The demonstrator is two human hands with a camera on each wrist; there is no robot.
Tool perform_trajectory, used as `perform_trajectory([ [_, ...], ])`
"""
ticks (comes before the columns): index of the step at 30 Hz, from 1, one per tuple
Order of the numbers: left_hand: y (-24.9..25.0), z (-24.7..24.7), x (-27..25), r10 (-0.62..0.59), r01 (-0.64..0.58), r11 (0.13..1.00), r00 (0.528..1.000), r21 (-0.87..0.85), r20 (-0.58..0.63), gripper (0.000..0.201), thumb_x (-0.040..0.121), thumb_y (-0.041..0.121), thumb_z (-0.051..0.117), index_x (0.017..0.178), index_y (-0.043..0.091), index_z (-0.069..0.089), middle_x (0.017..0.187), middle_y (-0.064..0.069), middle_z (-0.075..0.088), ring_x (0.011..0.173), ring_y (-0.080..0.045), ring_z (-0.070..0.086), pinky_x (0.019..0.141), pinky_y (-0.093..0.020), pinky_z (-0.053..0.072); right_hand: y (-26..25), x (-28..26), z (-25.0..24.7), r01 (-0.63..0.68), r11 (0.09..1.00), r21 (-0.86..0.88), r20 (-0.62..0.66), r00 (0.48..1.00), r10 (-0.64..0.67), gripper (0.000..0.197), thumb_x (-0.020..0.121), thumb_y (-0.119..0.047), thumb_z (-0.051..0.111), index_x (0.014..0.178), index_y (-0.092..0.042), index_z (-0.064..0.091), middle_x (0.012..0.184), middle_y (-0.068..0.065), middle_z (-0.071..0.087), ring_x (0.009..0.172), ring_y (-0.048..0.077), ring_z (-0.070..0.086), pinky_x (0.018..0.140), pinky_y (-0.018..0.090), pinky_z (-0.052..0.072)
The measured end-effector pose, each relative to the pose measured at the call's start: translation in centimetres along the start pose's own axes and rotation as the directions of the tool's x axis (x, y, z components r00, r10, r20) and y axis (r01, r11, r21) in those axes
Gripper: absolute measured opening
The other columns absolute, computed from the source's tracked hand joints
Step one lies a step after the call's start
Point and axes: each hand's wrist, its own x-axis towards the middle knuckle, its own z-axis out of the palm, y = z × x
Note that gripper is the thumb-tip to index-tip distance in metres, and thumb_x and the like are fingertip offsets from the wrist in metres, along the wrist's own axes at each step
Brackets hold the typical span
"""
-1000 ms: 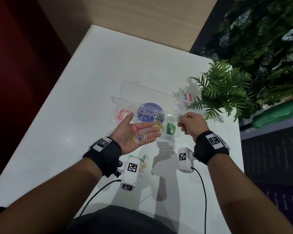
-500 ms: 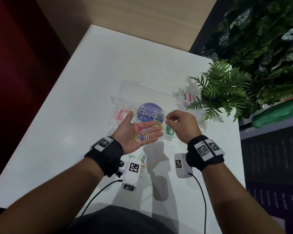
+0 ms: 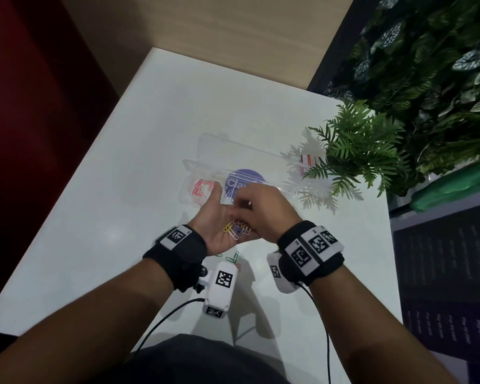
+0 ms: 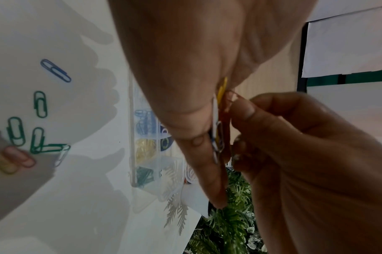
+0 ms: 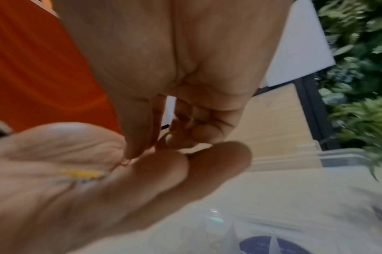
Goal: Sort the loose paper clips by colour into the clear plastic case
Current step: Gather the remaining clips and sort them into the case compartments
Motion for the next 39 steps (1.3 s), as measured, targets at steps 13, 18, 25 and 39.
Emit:
perform_trajectory([
  [13, -0.5, 0.9, -1.9, 0.012, -0.011, 1.0, 0.999, 0.015, -0.031, 0.093, 0.088, 0.074, 0.011, 0.117, -0.004, 0.054, 0.077, -0.017, 0.071, 0.071, -0.027, 0.071, 0.067, -0.038, 0.06, -1.0, -1.5, 0.7, -0.033, 0.989, -0.142, 0.003, 0.999, 0.034, 0.006, 0.084, -0.016, 0.056, 0.078, -0.017, 0.054, 0.08, 0.004, 0.059, 0.081, 0.027, 0.056, 0.07, 0.042, 0.051],
  [18, 0.4, -0.1, -2.7, -0.003, 0.003, 1.0, 1.0, 0.016, -0.028, 0.094, 0.087, 0.075, 0.011, 0.114, -0.002, 0.058, 0.088, -0.018, 0.072, 0.078, -0.027, 0.072, 0.065, -0.034, 0.058, -2.6, -0.6, 1.0, -0.037, 0.991, -0.131, 0.019, 0.999, 0.04, 0.003, 0.082, -0.011, 0.053, 0.083, -0.012, 0.056, 0.083, 0.008, 0.064, 0.08, 0.027, 0.057, 0.067, 0.039, 0.05],
  [25, 3.0, -2.7, -4.4, -0.005, 0.004, 0.999, 1.0, 0.045, 0.024, 0.096, 0.086, 0.074, 0.006, 0.114, -0.001, 0.058, 0.096, -0.02, 0.071, 0.085, -0.028, 0.072, 0.072, -0.037, 0.06, -5.2, 1.9, 2.3, -0.113, 0.991, 0.071, -0.029, 0.993, 0.115, 0.002, 0.08, -0.01, 0.058, 0.082, -0.012, 0.058, 0.075, 0.003, 0.062, 0.071, 0.019, 0.054, 0.06, 0.029, 0.041],
  [39, 7.4, -8.5, -4.9, -0.037, 0.037, 0.999, 0.999, 0.025, -0.001, 0.095, 0.087, 0.075, 0.018, 0.123, -0.007, 0.052, 0.117, -0.031, 0.062, 0.097, -0.043, 0.066, 0.083, -0.045, 0.055, -4.7, 6.6, 3.0, -0.217, 0.544, 0.81, -0.07, 0.886, 0.458, 0.02, 0.08, 0.003, 0.062, 0.069, -0.008, 0.05, 0.066, 0.012, 0.06, 0.056, 0.019, 0.059, 0.052, 0.027, 0.045],
])
